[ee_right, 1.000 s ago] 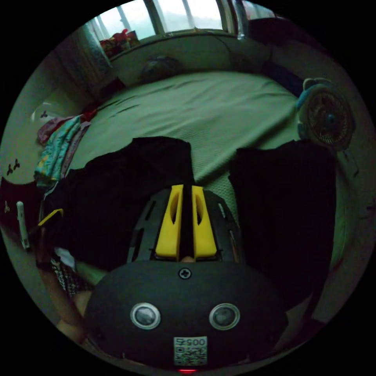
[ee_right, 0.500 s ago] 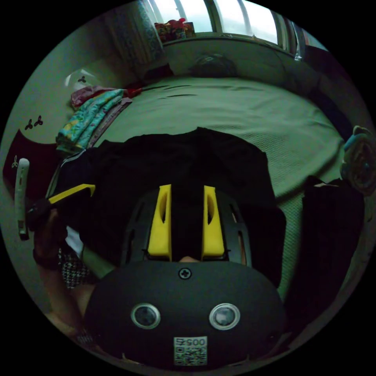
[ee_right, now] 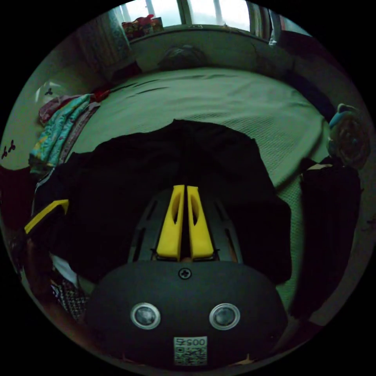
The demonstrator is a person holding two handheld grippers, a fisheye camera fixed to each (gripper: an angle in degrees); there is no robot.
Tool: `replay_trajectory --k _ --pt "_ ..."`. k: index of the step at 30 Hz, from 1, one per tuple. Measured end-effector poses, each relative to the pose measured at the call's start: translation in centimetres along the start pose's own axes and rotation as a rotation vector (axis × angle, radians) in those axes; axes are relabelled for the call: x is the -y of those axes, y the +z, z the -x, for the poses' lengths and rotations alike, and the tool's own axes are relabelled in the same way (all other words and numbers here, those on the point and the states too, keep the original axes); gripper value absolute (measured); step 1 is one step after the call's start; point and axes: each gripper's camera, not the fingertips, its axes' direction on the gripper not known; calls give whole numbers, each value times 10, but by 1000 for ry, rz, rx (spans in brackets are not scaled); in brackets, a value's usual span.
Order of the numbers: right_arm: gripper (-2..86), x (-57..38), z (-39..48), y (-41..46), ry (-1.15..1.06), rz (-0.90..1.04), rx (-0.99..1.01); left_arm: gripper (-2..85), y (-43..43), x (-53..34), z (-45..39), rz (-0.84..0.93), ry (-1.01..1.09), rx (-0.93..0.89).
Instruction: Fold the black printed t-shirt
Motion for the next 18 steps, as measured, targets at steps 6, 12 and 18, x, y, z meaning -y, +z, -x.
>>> replay_trajectory --k 6,12,18 --pt "-17 -51 -10 -29 -93 48 -25 -7 -28 -38 10 -19 -50 -150" --pt "-17 -127 -35 -75 -168 91 -71 -7 -60 -85 -5 -18 80 -92" --pt "-17 -215 -69 -107 -196 133 -67 -6 -88 -162 -2 28 111 7"
